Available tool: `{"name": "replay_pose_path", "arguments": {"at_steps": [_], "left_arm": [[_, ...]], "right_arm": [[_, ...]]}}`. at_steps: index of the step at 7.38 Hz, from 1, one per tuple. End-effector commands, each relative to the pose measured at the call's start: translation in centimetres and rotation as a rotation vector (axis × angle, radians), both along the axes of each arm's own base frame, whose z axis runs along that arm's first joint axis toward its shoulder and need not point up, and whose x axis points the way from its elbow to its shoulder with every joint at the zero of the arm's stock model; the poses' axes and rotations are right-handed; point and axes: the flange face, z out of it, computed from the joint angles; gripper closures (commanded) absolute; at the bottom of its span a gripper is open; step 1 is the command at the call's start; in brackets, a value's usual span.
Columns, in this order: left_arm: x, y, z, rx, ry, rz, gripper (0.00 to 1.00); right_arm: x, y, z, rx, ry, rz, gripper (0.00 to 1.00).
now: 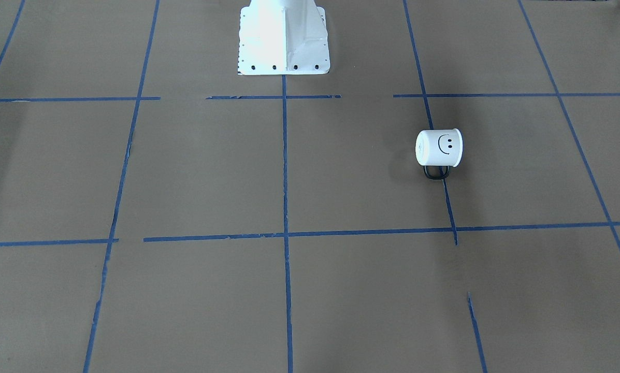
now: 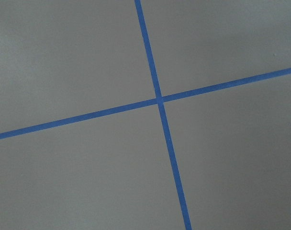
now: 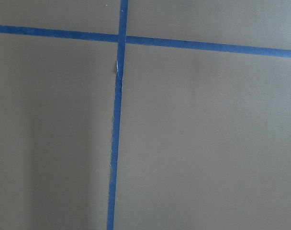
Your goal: Flip mug
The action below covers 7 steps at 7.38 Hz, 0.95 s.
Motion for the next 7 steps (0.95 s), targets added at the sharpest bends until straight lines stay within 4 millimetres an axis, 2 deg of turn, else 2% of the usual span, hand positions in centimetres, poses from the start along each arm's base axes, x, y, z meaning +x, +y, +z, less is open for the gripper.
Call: {"name": "replay_pose_path", "arguments": {"at_steps": [1, 3, 5, 6, 7], "left_arm": [[0.3, -0.2, -0.4, 0.027, 0.01, 0.011, 0.0], [1.8, -0.8, -1.6, 0.08, 0.047, 0.038, 0.0], [3.0, -1.0, -2.9, 0.113, 0.094, -0.01, 0.0], [6.0, -1.3, -3.6, 0.075, 0.12, -0.028, 0.0], [10.5, -1.4, -4.7, 0.019, 0.162, -0.053, 0.0]], "right_arm": [[0.0, 0.0, 0.0, 0.0, 0.0, 0.0, 0.0], [0.0, 0.0, 0.0, 0.0, 0.0, 0.0, 0.0], [0.1, 0.0, 0.0, 0.0, 0.0, 0.002, 0.0], [0.0, 0.0, 0.0, 0.0, 0.0, 0.0, 0.0], [0.0, 0.0, 0.0, 0.0, 0.0, 0.0, 0.0]]}}
